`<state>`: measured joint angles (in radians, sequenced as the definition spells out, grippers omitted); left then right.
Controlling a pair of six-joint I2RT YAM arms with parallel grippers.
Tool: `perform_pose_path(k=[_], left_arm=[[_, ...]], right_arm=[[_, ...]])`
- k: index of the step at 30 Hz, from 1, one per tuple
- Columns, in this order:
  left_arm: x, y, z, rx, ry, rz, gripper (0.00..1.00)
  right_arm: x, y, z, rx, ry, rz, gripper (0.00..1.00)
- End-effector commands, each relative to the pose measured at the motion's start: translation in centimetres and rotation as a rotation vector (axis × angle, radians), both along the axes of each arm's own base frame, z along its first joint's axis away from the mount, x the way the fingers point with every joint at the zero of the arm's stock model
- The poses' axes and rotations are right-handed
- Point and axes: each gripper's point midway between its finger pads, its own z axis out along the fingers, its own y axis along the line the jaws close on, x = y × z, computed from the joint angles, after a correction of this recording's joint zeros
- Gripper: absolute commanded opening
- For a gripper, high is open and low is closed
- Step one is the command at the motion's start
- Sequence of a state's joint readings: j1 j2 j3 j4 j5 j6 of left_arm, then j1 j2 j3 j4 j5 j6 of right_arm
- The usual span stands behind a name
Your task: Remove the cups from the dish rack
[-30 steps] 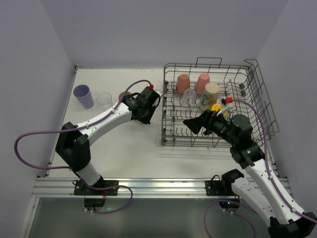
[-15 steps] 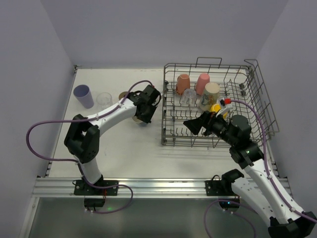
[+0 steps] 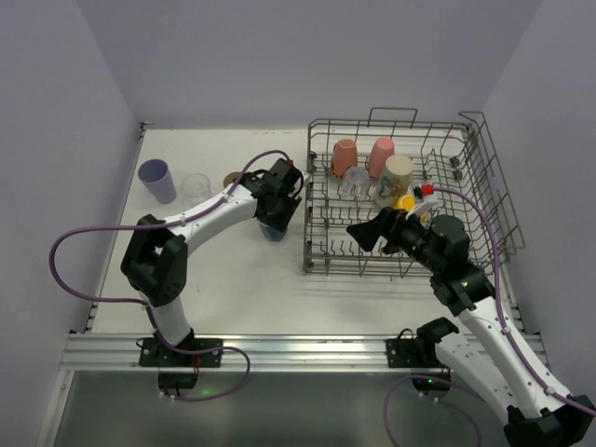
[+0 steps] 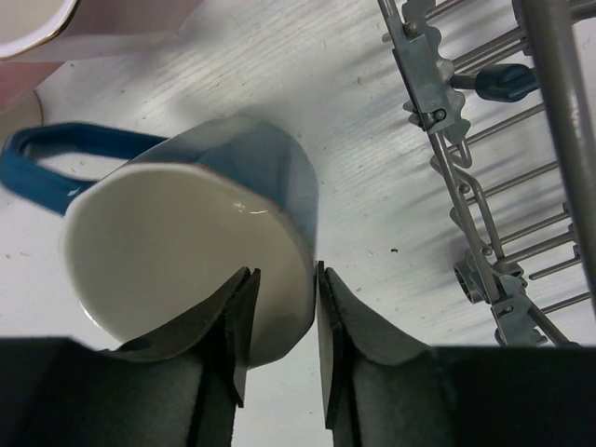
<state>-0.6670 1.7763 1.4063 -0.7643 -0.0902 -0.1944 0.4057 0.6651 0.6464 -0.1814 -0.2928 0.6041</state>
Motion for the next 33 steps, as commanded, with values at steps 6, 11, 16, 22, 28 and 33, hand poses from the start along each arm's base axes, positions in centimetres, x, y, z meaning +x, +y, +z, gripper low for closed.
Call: perform_pose_path(k=[6, 11, 16, 22, 28, 33], left_arm=[[2.1, -0.4, 5.2, -0.065, -0.158, 0.017, 0.63], [2.3, -0.1, 7.6, -0.115, -0.237, 0.035, 0.75], [1.3, 0.4, 11.9, -0.207, -0.337, 0.038, 0.97], [-2.4, 0.0, 18.4, -0.467, -0.497, -0.068, 1.00], [-4.9, 1.3, 19.7, -0.556, -0.604, -0.115, 1.00], [-5.2, 0.8, 18.2, -0.555, -0.571, -0.139, 1.00]], right_arm=[[2.8, -4.5, -0.7, -0.193, 0.013, -0.251, 0.99], [5.2, -8.4, -1.9, -0.294, 0.052, -0.471, 0.99], [7.5, -11.5, -3.8, -0.419, 0.119, -0.635, 0.99], [9.4, -15.3, -5.4, -0.530, 0.193, -0.768, 0.99], [10.6, -16.7, -6.6, -0.649, 0.267, -0.782, 0.99], [11.9, -16.3, -8.7, -0.666, 0.340, -0.725, 0.99]])
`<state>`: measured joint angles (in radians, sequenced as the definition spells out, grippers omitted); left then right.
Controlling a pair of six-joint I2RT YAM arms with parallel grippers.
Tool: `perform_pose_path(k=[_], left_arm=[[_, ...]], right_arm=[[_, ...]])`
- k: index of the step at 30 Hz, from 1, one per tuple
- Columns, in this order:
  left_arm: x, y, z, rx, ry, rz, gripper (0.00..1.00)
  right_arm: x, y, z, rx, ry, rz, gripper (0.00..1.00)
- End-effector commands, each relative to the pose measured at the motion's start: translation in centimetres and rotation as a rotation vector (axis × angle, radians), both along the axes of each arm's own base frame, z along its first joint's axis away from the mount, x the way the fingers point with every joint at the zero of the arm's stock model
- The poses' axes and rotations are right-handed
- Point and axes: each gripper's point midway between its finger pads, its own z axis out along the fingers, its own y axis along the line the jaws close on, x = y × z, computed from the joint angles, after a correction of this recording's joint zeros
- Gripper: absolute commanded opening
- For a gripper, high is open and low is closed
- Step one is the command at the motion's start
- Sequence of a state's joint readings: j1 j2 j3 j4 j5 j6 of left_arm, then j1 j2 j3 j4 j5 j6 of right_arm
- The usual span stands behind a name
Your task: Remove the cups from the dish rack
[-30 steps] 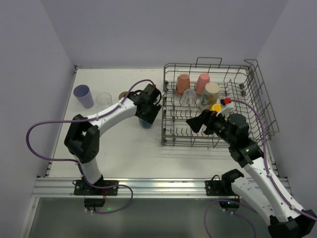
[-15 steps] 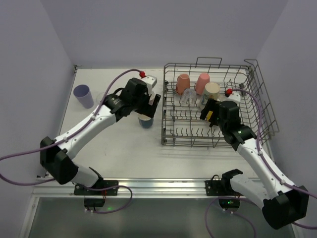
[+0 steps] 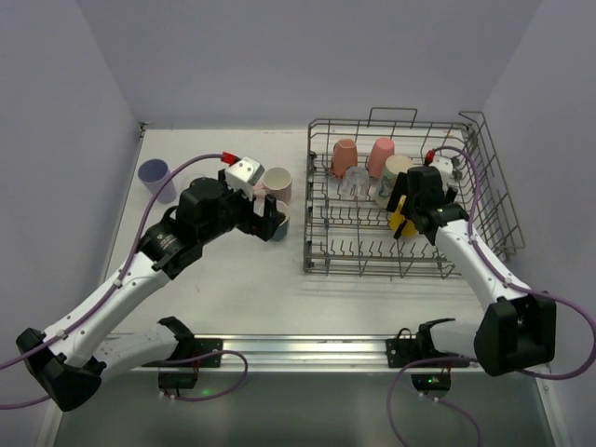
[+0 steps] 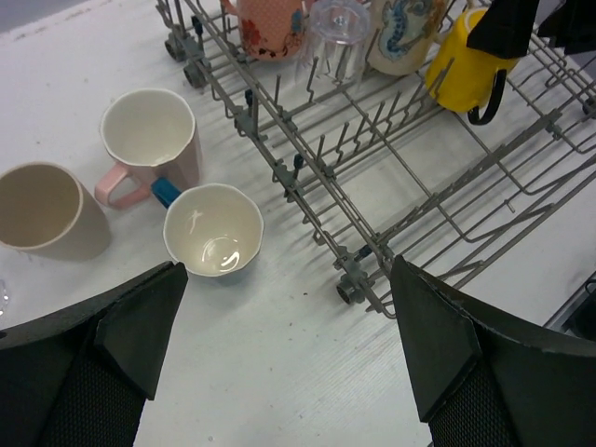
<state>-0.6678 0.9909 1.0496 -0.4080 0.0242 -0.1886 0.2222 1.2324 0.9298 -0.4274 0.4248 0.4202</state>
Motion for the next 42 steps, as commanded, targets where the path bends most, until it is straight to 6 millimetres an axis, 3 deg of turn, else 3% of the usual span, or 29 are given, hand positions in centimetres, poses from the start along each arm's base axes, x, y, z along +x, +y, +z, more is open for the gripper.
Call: perform_pose_path(k=[1, 18, 22, 23, 27, 34, 36, 39, 40, 42], left_arm=[[0.2, -1.3, -0.8, -0.003, -0.007, -0.064, 1.00], [0.1, -1.7, -1.7, -0.003, 0.009, -0.082, 1.00], [0.1, -1.7, -1.5, -0.007, 0.006, -0.081, 1.00], [0.1, -1.8, -1.4, -0.011, 0.002, -0.083, 1.00], [-0.2, -2.1, -0.6, -0.037, -0.004, -0.101, 1.00], [-1.2, -2.9, 1.5, -0.121, -0.009, -0.149, 1.00], [-2.3, -3.9, 2.3, -0.172, -0.001, -0.219, 0.97], [-4.1, -6.0, 3.6, -0.286, 0.037, -0.351, 0.91], [-4.9, -6.9, 4.7, -0.351, 0.051, -0.403, 0.88], [-5.5, -7.8, 4.3, -0.421, 0.122, -0.435, 0.86]], right_arm=[[1.1, -0.3, 0.4, -0.009, 0.015, 0.005, 0.99], [2.8, -0.5, -3.1, 0.004, 0.103, 0.017, 0.99], [2.6, -0.9, -2.0, -0.004, 0.056, 0.000, 0.86], [2.4, -1.0, -0.9, 0.000, 0.015, -0.002, 0.76], [1.7, -1.2, 2.6, 0.019, -0.105, -0.009, 0.65], [-0.3, 0.3, 8.0, 0.109, -0.289, 0.058, 0.60], [-0.8, 2.0, 9.2, 0.176, -0.341, 0.123, 0.60], [-2.1, 4.7, 12.2, 0.331, -0.466, 0.229, 0.60], [-3.1, 6.6, 14.1, 0.412, -0.532, 0.326, 0.60], [-4.5, 8.9, 16.2, 0.554, -0.591, 0.418, 0.60]])
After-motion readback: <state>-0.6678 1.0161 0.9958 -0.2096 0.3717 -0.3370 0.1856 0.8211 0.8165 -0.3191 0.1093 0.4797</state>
